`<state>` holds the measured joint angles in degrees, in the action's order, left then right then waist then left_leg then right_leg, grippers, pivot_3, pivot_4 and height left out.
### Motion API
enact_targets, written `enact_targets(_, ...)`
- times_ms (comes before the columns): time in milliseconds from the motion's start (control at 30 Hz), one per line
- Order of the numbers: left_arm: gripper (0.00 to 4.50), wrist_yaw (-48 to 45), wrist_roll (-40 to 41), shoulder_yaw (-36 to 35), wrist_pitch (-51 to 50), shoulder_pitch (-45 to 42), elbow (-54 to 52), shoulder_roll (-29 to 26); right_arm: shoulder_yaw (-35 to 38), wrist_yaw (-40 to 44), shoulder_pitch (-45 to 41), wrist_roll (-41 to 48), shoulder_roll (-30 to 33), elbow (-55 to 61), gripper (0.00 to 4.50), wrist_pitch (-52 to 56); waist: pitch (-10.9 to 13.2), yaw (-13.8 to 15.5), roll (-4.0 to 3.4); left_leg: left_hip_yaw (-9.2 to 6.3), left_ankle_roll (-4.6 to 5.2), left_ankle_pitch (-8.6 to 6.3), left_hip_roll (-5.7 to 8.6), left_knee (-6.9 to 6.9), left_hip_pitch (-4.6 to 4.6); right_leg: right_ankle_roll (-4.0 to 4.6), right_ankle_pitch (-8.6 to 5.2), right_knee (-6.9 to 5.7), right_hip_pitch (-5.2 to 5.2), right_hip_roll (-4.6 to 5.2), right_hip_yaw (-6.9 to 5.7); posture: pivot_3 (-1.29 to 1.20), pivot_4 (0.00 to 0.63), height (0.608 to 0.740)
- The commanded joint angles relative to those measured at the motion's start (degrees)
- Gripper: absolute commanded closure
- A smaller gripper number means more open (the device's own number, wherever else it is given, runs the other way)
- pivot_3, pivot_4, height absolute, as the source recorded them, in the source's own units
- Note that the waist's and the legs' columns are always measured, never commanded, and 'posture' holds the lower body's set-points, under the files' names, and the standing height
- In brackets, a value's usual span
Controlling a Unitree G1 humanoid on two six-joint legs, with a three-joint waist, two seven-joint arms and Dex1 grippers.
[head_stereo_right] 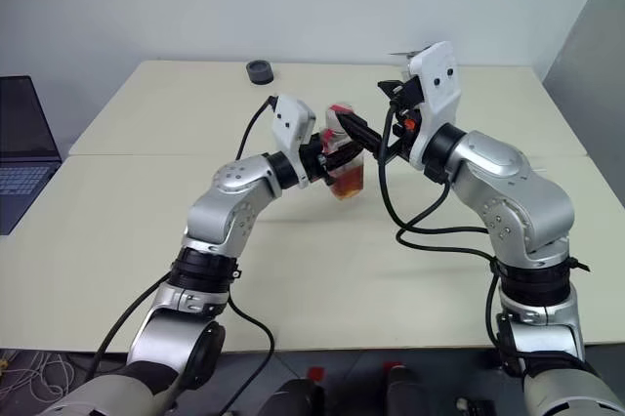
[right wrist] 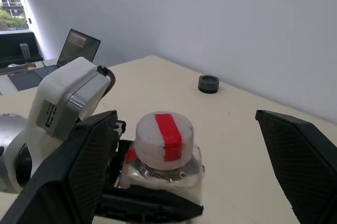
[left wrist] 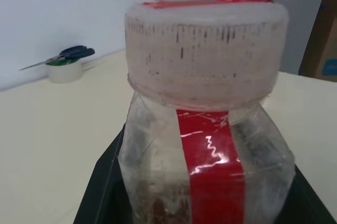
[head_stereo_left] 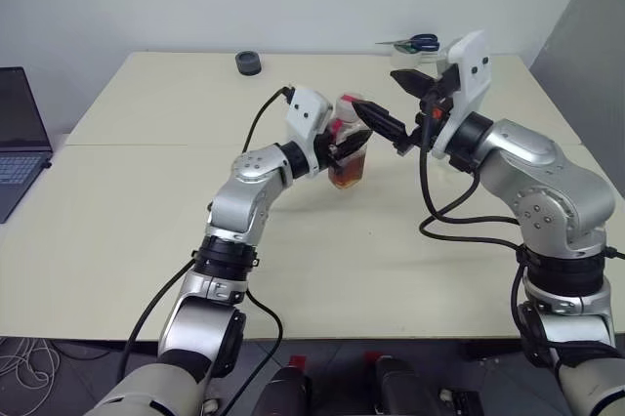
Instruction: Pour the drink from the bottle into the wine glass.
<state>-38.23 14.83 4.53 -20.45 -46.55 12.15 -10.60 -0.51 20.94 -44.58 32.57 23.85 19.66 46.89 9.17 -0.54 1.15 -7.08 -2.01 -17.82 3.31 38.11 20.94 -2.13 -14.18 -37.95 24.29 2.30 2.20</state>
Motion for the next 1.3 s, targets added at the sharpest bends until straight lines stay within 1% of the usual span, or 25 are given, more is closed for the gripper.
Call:
enact_targets(33,2.77,-1.88,1.36,0.44,1.35,-2.00,-2.12,1.06,0.18,0.22,-1.58,-0.87,-1.02,-0.04,0.00,-1.44,0.00,-0.09,0.00,0.01,0.00,0.00,0.00,0.00,0.00,0.00,0.00,-0.01,0.01,0.00,0.01,0.00,0.150,0.740)
enact_targets(200,2.77,-6.60,3.89,0.51,0.03,-0.80,-4.90,0.14,2.13,1.51,-1.54,1.29,-1.51,0.12,0.00,-0.35,0.00,-0.69,0.00,0.00,0.00,0.00,0.00,-0.02,0.00,0.00,0.00,-0.02,0.03,0.00,0.01,0.00,0.150,0.740)
enact_targets(433,2.77,-11.11,4.97,0.59,-0.89,0.44,-6.29,-2.50,4.31,2.48,0.04,5.19,0.10,3.16,0.00,3.55,0.00,-1.09,-0.01,-0.02,0.00,0.00,-0.01,-0.03,0.00,0.00,0.00,-0.03,0.03,-0.01,0.00,0.00,0.150,0.740)
enact_targets(567,2.77,-11.41,4.46,0.23,-0.17,-0.31,-4.67,-3.00,5.30,0.90,0.63,6.19,-0.14,4.24,0.00,4.97,0.00,-1.08,-0.01,-0.04,0.01,0.00,0.00,-0.03,0.00,0.00,0.00,-0.03,0.02,-0.01,0.00,0.00,0.150,0.740)
enact_targets(767,2.77,-10.71,4.48,0.01,0.11,-1.08,-3.63,-2.08,5.21,-0.04,2.05,6.58,-0.99,5.41,0.00,5.34,0.00,-1.08,-0.01,-0.03,0.01,0.00,0.00,-0.03,0.00,0.00,0.00,-0.03,0.02,-0.01,0.01,0.00,0.150,0.740)
enact_targets(1100,2.77,-10.71,4.43,0.16,0.26,-0.85,-4.25,-1.53,4.93,0.65,2.71,6.12,-0.82,4.81,0.00,4.81,0.00,-1.08,-0.01,-0.04,0.01,0.00,0.00,-0.03,0.00,0.00,0.00,-0.03,0.03,-0.01,0.00,0.00,0.150,0.740)
enact_targets(1133,2.77,-10.65,4.44,0.16,0.21,-0.75,-4.44,-1.50,4.92,0.79,2.83,6.24,-0.80,4.92,0.39,4.85,0.00,-1.08,-0.01,-0.03,0.01,0.00,0.00,-0.03,0.00,0.00,0.00,-0.03,0.03,-0.01,0.00,0.00,0.150,0.740)
enact_targets(1167,2.77,-10.58,4.46,0.17,0.10,-0.60,-4.72,-1.50,4.98,0.85,2.99,6.41,-0.80,5.10,0.60,4.95,0.00,-1.08,-0.01,-0.03,0.01,0.00,0.00,-0.03,0.00,0.00,0.00,-0.03,0.03,-0.01,0.00,0.00,0.150,0.740)
enact_targets(1300,2.77,-10.39,4.65,0.19,-0.35,-0.08,-5.63,-1.55,5.18,0.92,3.32,6.89,-0.91,5.54,2.02,5.12,0.00,-1.08,-0.01,-0.03,0.01,0.00,0.00,-0.03,0.00,0.00,0.00,-0.03,0.03,-0.01,0.00,0.00,0.150,0.740)
